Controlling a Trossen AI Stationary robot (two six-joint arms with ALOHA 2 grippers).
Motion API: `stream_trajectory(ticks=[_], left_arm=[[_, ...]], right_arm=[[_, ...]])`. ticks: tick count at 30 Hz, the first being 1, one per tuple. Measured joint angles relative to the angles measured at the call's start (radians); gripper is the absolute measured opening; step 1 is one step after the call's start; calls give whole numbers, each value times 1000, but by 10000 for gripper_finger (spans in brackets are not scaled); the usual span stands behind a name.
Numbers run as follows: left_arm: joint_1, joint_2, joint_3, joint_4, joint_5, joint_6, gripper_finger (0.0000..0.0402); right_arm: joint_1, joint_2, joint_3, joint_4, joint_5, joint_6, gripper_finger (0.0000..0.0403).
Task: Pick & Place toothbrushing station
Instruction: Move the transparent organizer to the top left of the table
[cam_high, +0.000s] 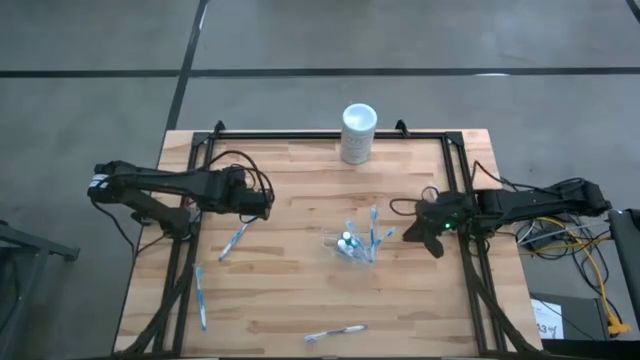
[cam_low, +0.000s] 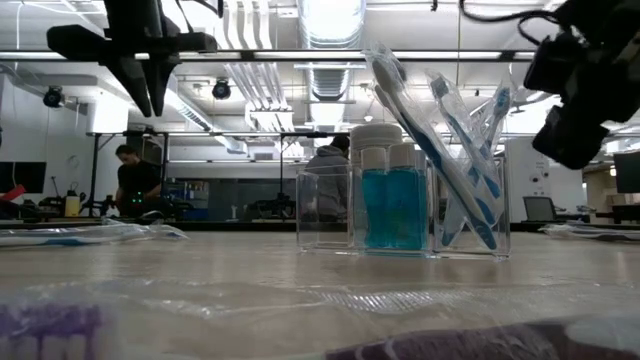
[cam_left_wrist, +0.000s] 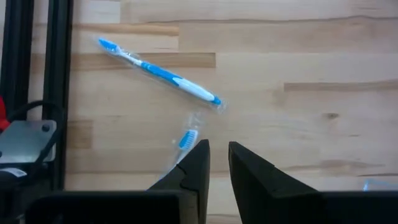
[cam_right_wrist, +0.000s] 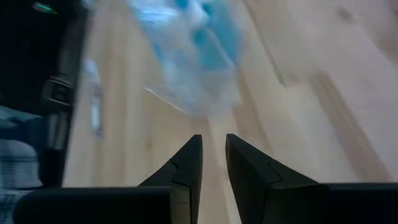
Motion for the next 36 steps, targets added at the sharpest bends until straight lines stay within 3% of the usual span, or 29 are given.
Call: stream_trajectory(ticks=[8,12,16,25,36], left_arm=[[0,0,0,0,-9,40,61],[0,0,0,4,-9,40,60],[0,0,0,7,-9,40,60],[0,0,0,12,-16,42,60],[0,0,0,15,-52,54,60]], right_arm=[[74,-160,-314,532,6,26,68],[87,-192,-306,432,89,23,68],[88,-189,-313,446,155,-8,68],[91,-160,-313,539,124,-25,68],[90,-142,-313,596,158,-76,68]])
